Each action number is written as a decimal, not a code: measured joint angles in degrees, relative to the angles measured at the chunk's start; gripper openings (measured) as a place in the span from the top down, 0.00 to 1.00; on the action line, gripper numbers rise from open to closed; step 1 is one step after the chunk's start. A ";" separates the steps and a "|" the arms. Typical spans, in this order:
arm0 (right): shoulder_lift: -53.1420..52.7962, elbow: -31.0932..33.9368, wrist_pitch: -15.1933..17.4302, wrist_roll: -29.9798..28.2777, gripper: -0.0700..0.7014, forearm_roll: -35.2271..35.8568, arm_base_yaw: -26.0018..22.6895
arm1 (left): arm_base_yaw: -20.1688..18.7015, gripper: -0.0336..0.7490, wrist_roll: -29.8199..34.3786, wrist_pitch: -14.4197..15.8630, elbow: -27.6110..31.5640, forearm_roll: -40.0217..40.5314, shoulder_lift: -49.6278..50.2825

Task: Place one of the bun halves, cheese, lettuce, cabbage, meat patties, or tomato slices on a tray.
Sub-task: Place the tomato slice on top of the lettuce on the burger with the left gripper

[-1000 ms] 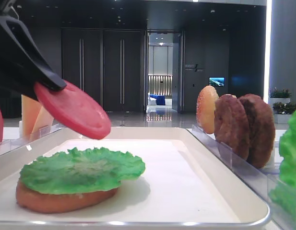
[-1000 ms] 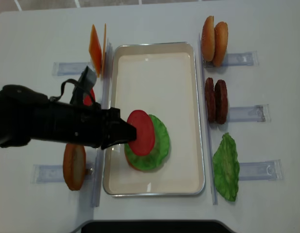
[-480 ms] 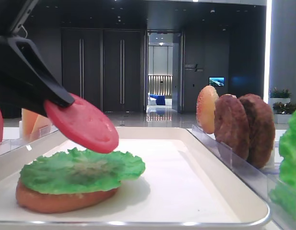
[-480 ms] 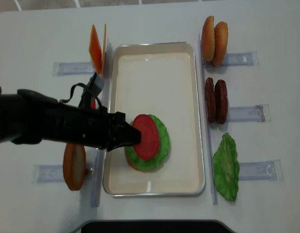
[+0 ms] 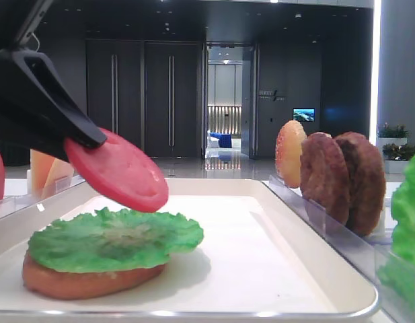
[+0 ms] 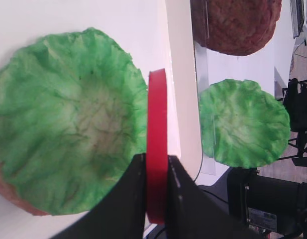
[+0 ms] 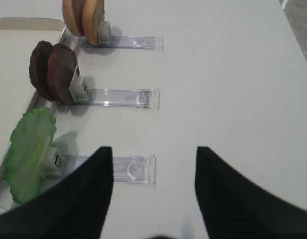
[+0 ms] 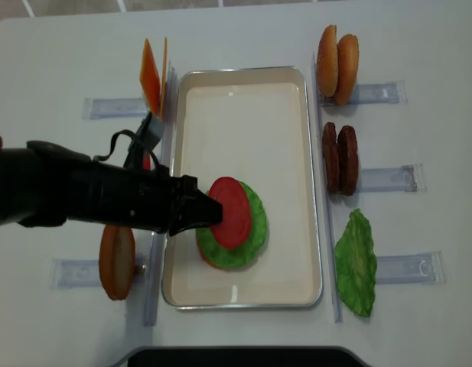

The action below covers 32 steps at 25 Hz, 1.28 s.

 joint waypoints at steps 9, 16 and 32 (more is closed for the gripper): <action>0.00 0.00 0.00 0.00 0.44 0.00 0.00 | 0.00 0.88 1.74 0.27 0.00 -0.18 1.64; 0.00 0.00 0.00 0.00 0.44 0.00 0.00 | 0.00 0.88 3.36 0.27 0.00 -1.27 3.53; 0.00 0.00 0.00 0.00 0.44 0.00 0.00 | 0.00 0.77 2.80 -0.39 0.00 -1.54 3.58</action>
